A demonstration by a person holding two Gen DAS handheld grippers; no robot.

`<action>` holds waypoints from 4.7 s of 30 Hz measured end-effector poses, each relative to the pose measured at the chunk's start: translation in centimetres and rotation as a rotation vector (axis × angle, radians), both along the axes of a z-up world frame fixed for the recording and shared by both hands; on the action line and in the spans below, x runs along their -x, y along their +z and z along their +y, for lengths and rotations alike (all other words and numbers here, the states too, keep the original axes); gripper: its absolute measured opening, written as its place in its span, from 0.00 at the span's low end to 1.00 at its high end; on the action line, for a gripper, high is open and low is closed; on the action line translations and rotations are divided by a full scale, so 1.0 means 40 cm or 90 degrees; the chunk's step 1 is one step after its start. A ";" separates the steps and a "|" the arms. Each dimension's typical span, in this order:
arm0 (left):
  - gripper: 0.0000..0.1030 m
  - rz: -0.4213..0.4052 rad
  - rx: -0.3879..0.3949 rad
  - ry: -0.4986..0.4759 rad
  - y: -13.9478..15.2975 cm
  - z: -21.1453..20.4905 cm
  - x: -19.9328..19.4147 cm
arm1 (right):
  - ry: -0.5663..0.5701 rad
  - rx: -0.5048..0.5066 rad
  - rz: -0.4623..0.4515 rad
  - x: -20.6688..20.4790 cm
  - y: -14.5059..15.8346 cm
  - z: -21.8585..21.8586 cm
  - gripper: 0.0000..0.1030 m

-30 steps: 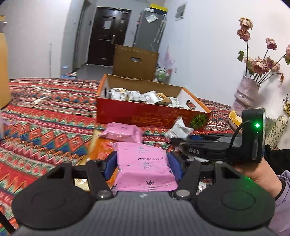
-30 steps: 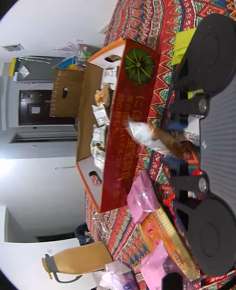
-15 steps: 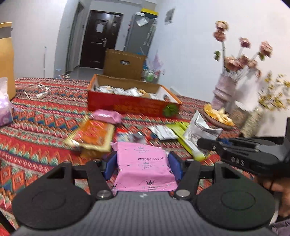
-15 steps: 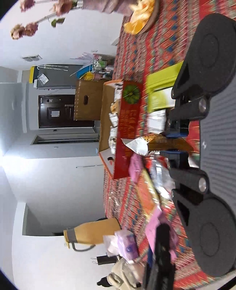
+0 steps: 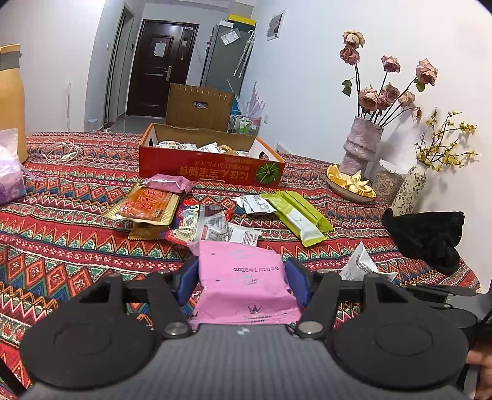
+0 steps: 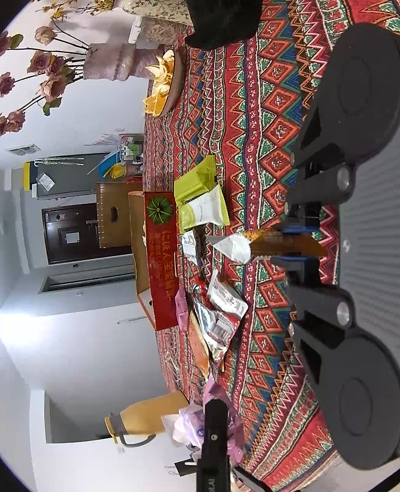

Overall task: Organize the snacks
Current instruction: 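Carry both packets into the box and open both tools, then withdraw both tools from the box back toward the snack pile, then grasp an orange stick-snack bag with the left tool while the right tool grasps a white packet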

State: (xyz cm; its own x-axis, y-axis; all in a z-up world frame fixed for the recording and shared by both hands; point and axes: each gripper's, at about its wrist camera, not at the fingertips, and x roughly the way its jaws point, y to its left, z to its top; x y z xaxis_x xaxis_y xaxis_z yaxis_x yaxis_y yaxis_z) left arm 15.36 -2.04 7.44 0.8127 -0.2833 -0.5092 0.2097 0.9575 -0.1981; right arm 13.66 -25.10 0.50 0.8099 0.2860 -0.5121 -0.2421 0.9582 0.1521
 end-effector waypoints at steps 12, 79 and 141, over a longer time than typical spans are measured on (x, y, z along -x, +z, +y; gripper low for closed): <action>0.60 -0.014 0.042 -0.032 0.066 0.049 -0.135 | 0.064 0.003 -0.031 -0.147 0.082 0.027 0.13; 0.94 -0.171 -0.055 0.023 0.219 0.089 -0.154 | 0.031 0.234 -0.203 -0.276 0.373 0.089 0.97; 0.81 0.110 -0.162 0.020 -0.200 0.151 -0.641 | 0.056 0.091 0.020 -0.678 -0.055 0.184 0.65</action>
State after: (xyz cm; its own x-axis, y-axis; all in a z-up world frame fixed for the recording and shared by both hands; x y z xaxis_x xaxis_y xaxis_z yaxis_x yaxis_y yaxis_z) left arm 40.99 4.01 -0.54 0.7146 -0.1056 -0.6915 0.1640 0.9863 0.0189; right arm 40.79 -17.73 -1.69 0.7683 0.2778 -0.5767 -0.3231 0.9460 0.0252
